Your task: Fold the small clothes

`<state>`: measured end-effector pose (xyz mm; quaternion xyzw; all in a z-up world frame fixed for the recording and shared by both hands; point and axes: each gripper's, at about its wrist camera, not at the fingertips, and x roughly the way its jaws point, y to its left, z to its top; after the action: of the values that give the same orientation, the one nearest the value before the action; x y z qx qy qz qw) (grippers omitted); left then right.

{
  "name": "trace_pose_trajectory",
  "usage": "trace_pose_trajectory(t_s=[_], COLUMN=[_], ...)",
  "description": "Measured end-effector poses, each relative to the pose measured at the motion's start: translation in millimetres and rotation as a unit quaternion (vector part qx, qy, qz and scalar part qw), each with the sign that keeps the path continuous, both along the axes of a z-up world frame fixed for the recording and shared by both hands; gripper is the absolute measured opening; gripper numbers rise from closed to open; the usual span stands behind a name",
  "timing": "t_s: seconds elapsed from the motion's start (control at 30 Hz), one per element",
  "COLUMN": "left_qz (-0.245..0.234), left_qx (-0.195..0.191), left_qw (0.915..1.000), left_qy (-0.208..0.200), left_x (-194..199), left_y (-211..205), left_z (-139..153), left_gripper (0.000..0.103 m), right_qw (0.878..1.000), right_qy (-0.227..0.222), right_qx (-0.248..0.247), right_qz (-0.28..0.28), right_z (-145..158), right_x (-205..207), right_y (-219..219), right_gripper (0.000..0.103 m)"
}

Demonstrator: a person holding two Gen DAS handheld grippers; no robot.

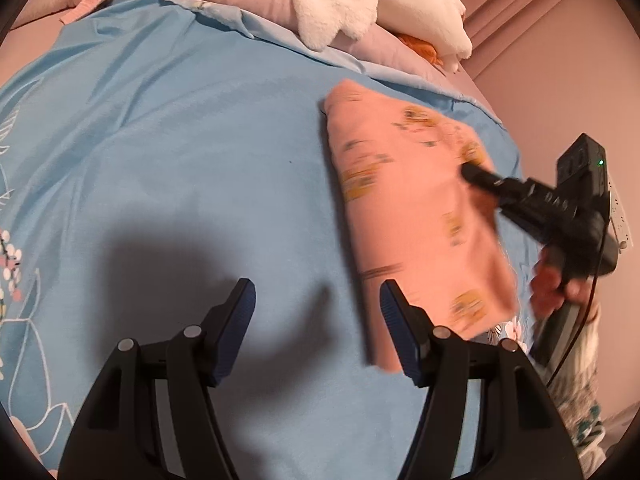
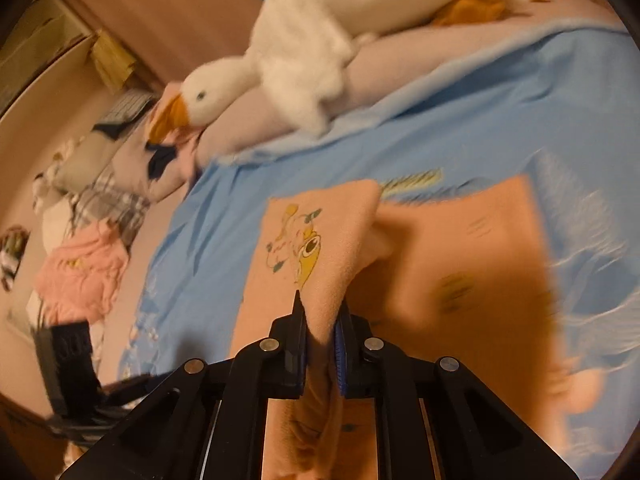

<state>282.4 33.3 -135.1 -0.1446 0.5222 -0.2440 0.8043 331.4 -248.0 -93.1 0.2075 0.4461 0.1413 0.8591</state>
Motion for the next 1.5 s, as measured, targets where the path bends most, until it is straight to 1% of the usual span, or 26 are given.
trace_pose_trajectory(t_s=[0.03,0.07,0.13,0.2,0.27,0.3,0.33,0.4,0.43,0.47,0.53,0.6,0.63,0.67,0.7,0.73,0.77,0.83,0.87,0.97,1.03,1.17,1.23,1.37,1.43,1.5], left_qz=[-0.002,-0.003,-0.006,-0.012,-0.016,-0.019,-0.022,-0.028,-0.032,-0.036,-0.044,-0.053,-0.058,-0.061,-0.064,-0.065,-0.070,-0.078,-0.077,-0.080,-0.085,-0.088,-0.091,-0.102,-0.109,-0.113], left_qx=[0.000,0.002,0.005,0.006,0.005,0.004,0.003,0.002,0.002,0.001,-0.002,-0.003,-0.001,0.005,0.014,0.020,0.024,0.036,0.044,0.055,0.062,0.054,0.052,0.053,0.056,0.061], left_qw=[1.0000,1.0000,0.9999,0.9999,0.9998,0.9998,0.9997,0.9996,0.9994,0.9993,0.9988,0.9982,0.9978,0.9974,0.9967,0.9959,0.9952,0.9936,0.9931,0.9924,0.9916,0.9924,0.9925,0.9912,0.9901,0.9891], left_qy=[0.002,0.005,0.008,0.010,0.009,0.007,0.004,-0.003,-0.010,-0.015,-0.023,-0.027,-0.031,-0.037,-0.049,-0.059,-0.063,-0.072,-0.076,-0.075,-0.075,-0.067,-0.063,-0.066,-0.068,-0.072], left_x=[0,3,4,5,6,6,7,9,10,11,12,15,16,17,17,17,16,15,14,13,14,17,12,-11,-23,-29], left_y=[-2,-5,-11,-18,-26,-31,-36,-45,-51,-57,-69,-80,-88,-94,-102,-108,-112,-125,-129,-137,-139,-134,-130,-121,-120,-122], left_z=[-2,-4,-7,-8,-6,-4,-2,3,6,8,10,10,11,11,12,12,11,6,3,-10,-18,-17,-13,-13,-18,-25], left_gripper=[0.064,0.064,0.064,0.064,0.064,0.064,0.064,0.064,0.064,0.064,0.064,0.064,0.062,0.062,0.059,0.047,0.028,0.013,0.013,0.012,0.011,0.012,0.014,0.016,0.017,0.017], right_qw=[1.000,0.999,0.998,0.997,0.997,0.996,0.996,0.996,0.996,0.996,0.991,0.982,0.978,0.979,0.980,0.982,0.982,0.981,0.980,0.979,0.981,0.983,0.984,0.985,0.984,0.983], right_qy=[-0.001,0.002,0.021,0.037,0.053,0.058,0.056,0.050,0.046,0.040,0.019,-0.011,-0.033,-0.055,-0.065,-0.076,-0.078,-0.068,-0.058,-0.031,-0.020,-0.014,-0.016,-0.031,-0.031,-0.013], right_qx=[-0.020,-0.029,-0.031,-0.030,-0.030,-0.038,-0.032,-0.011,-0.019,-0.035,-0.108,-0.178,-0.198,-0.195,-0.186,-0.172,-0.170,-0.180,-0.185,-0.195,-0.190,-0.177,-0.172,-0.159,-0.164,-0.173], right_qz=[-0.018,-0.028,-0.053,-0.055,-0.051,-0.056,-0.060,-0.071,-0.073,-0.073,-0.071,-0.065,-0.053,-0.035,-0.021,0.003,0.013,0.028,0.037,0.044,0.045,0.044,0.043,0.059,0.067,0.065], right_z=[4,3,-7,-24,-38,-45,-49,-48,-45,-41,-28,-15,-8,-2,2,5,5,-3,-12,-33,-44,-40,-34,-28,-33,-46], right_x=[0,0,0,2,4,4,4,0,-3,-7,-18,-32,-41,-51,-55,-63,-66,-71,-73,-78,-78,-75,-82,-104,-109,-109], right_y=[-16,-26,-49,-61,-62,-63,-65,-72,-72,-72,-65,-53,-47,-42,-39,-34,-31,-23,-21,-21,-25,-29,-26,-24,-21,-22], right_gripper=[0.013,0.013,0.013,0.013,0.013,0.013,0.013,0.021,0.023,0.028,0.030,0.031,0.031,0.031,0.031,0.031,0.030,0.024,0.017,0.016,0.015,0.015,0.015,0.015,0.016,0.016])
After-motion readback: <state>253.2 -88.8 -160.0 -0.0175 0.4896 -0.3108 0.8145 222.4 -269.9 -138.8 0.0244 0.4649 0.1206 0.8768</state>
